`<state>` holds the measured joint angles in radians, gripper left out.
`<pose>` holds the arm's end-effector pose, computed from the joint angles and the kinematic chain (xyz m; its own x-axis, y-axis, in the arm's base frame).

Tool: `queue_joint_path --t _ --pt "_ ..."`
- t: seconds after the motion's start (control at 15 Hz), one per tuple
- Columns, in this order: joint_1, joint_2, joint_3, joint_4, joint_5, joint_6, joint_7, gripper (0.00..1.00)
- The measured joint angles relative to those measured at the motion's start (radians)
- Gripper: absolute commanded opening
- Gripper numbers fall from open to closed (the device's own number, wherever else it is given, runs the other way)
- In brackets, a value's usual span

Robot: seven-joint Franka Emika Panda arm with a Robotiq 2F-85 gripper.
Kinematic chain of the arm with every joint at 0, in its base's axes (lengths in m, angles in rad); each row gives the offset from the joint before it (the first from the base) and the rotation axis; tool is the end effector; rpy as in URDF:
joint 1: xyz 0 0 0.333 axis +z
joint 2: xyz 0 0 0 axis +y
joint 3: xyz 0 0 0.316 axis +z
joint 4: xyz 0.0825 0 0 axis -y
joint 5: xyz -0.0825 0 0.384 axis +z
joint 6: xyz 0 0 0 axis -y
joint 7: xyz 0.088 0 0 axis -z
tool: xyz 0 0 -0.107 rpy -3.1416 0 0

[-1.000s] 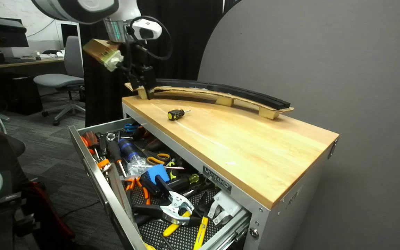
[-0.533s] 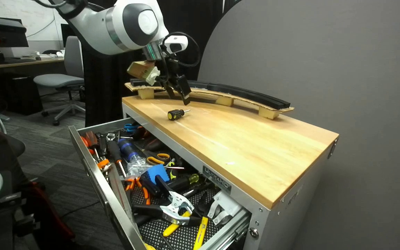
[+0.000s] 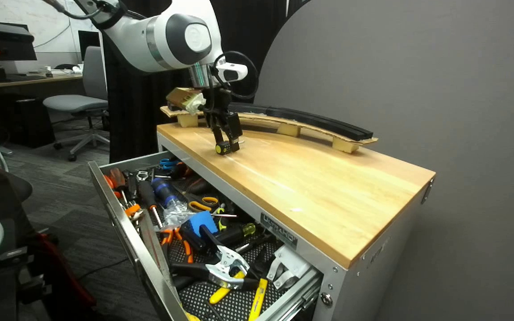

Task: Put the black object in the drawer and close it

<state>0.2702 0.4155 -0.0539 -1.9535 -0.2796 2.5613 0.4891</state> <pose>0.6205 0.1424 0.2831 0.9690 -0.0310 0.2450 -0.0600 -0.9919 0.1115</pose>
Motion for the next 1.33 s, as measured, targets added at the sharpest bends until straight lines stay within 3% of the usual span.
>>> queue_joint_path --t 0.4,0.67,0.87,1.2,1.27,1.33 --pt "0.000 0.003 -0.002 0.018 0.006 -0.028 0.001 0.12" --pt "-0.001 0.003 0.003 0.036 0.017 -0.099 -0.006 0.13" --pt "-0.033 -0.020 0.023 0.012 0.057 -0.132 -0.099 0.13" --pt "-0.071 -0.151 0.021 -0.188 0.064 -0.153 -0.112 0.13" --pt "-0.081 -0.171 0.021 -0.248 0.064 -0.158 -0.111 0.13" --pt "-0.091 -0.182 0.020 -0.304 0.064 -0.158 -0.111 0.60"
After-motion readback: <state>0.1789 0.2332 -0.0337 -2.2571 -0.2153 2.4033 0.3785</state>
